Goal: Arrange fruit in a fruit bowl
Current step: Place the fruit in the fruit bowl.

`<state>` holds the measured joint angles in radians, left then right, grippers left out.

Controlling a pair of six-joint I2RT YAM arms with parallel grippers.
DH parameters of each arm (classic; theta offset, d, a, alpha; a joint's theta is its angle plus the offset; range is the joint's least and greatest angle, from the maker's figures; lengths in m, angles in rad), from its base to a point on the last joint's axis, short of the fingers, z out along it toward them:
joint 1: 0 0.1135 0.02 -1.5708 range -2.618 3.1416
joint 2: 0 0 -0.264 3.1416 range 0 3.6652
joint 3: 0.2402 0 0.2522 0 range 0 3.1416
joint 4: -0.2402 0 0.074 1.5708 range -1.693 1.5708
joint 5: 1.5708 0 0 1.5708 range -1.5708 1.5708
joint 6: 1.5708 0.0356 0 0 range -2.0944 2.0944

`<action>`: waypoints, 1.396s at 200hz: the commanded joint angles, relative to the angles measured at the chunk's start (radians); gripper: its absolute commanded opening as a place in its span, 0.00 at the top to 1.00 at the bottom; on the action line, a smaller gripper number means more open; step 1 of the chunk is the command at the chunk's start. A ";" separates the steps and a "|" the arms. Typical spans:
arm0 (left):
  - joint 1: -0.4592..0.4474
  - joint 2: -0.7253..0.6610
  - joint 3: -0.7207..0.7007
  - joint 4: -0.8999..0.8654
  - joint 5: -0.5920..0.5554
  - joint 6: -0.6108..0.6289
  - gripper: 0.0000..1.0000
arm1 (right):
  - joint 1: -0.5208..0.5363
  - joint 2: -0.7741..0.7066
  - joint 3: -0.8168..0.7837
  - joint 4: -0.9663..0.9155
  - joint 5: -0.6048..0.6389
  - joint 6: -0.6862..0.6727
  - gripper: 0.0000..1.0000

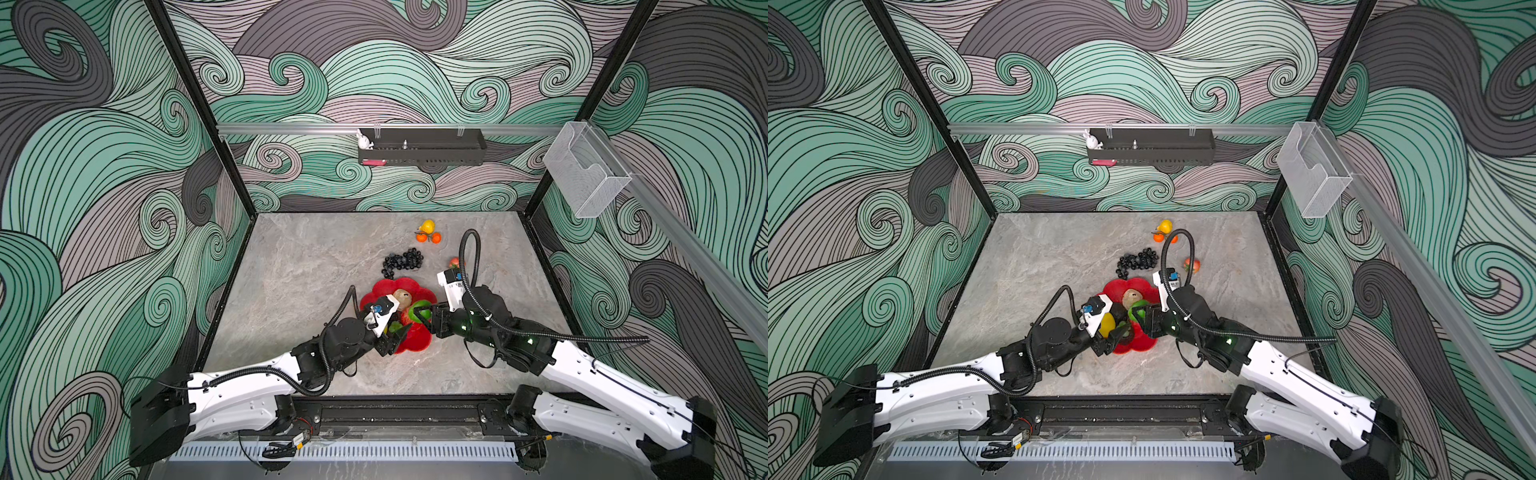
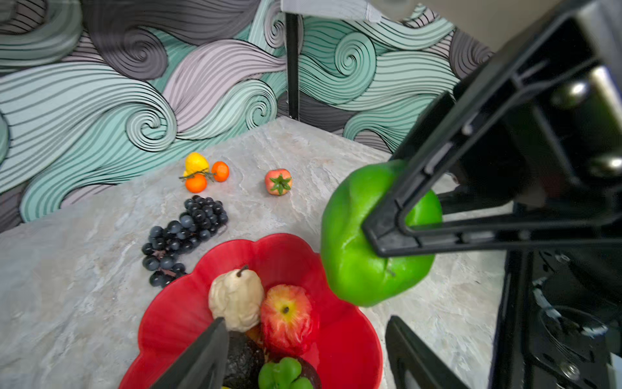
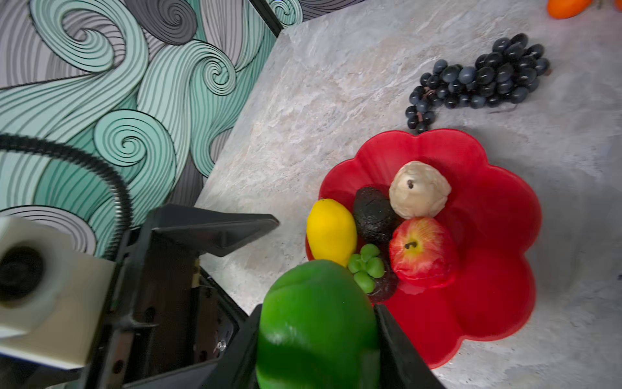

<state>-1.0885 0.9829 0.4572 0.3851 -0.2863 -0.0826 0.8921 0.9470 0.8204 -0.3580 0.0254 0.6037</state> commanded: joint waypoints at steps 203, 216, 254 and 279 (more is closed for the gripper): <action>0.186 -0.294 -0.204 -0.094 -0.346 -0.290 0.23 | 0.124 0.341 -0.051 -0.035 0.227 -0.141 0.58; 0.187 -0.293 -0.205 -0.094 -0.346 -0.290 0.23 | 0.138 0.362 -0.046 -0.031 0.239 -0.146 0.58; 0.192 -0.295 -0.210 -0.092 -0.344 -0.295 0.23 | 0.170 0.405 -0.032 -0.034 0.284 -0.152 0.57; 0.196 -0.296 -0.213 -0.092 -0.343 -0.300 0.23 | 0.184 0.425 -0.024 -0.039 0.302 -0.154 0.56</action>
<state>-0.9031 0.6960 0.2474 0.2905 -0.6270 -0.3637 1.0622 1.3556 0.7719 -0.3985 0.2737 0.4614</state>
